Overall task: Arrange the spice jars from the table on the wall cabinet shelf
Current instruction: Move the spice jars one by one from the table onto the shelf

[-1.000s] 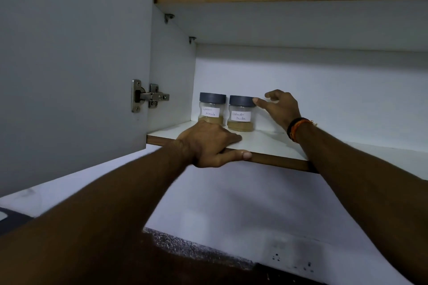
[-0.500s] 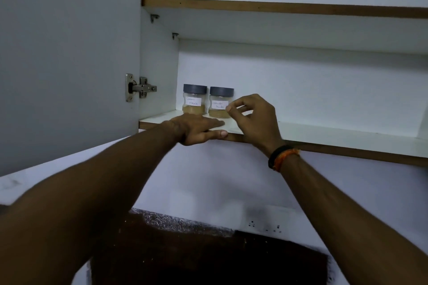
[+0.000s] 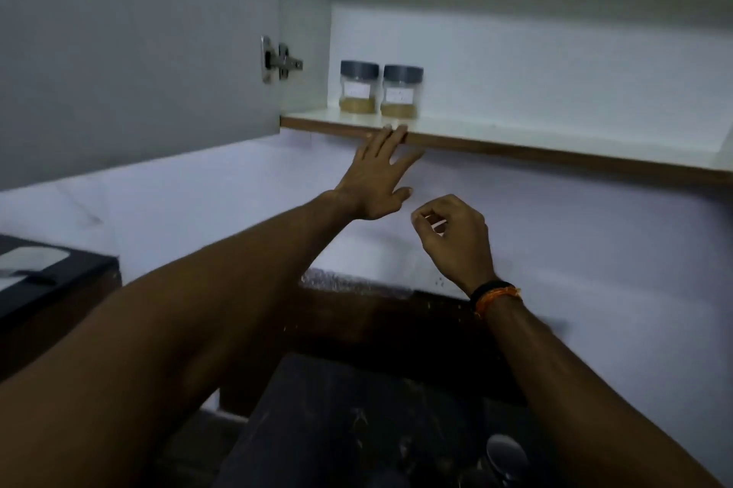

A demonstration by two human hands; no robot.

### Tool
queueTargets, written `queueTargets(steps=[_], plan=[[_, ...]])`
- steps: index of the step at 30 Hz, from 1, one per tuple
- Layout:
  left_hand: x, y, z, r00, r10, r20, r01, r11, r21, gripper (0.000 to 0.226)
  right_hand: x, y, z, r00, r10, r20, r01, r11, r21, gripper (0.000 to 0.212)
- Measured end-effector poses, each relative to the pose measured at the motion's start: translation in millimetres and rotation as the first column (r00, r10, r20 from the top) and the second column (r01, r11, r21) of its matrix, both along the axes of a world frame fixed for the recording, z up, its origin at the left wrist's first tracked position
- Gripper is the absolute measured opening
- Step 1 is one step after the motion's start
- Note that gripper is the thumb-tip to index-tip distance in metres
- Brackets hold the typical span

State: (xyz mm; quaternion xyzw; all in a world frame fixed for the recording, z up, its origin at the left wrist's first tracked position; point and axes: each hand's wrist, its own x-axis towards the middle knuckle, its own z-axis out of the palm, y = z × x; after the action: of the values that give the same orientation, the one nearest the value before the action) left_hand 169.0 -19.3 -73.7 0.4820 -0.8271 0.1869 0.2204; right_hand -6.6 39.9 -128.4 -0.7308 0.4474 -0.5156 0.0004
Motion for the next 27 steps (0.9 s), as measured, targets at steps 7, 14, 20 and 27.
queueTargets(steps=[7,14,20,27], plan=[[8.7,52.7,-117.4,0.995,-0.098,0.025,0.073,0.871,0.486,0.070,-3.7,33.5,-94.0,0.995,0.018,-0.097,0.009,0.963,0.269,0.014],[8.2,104.1,-235.3,1.000,-0.013,-0.023,0.026,0.610,0.792,0.053,-1.4,65.3,-196.7,0.973,0.101,-0.209,0.059,0.761,0.645,0.016],[3.1,145.7,-305.3,0.996,0.085,-0.026,-0.014,0.444,0.896,0.036,-3.5,97.1,-269.0,0.947,0.101,-0.306,0.183,0.613,0.768,0.022],[-2.9,181.6,-355.8,0.983,0.174,-0.060,0.007,0.289,0.957,0.029,1.7,119.0,-328.9,0.869,0.090,-0.487,0.350,0.583,0.733,0.043]])
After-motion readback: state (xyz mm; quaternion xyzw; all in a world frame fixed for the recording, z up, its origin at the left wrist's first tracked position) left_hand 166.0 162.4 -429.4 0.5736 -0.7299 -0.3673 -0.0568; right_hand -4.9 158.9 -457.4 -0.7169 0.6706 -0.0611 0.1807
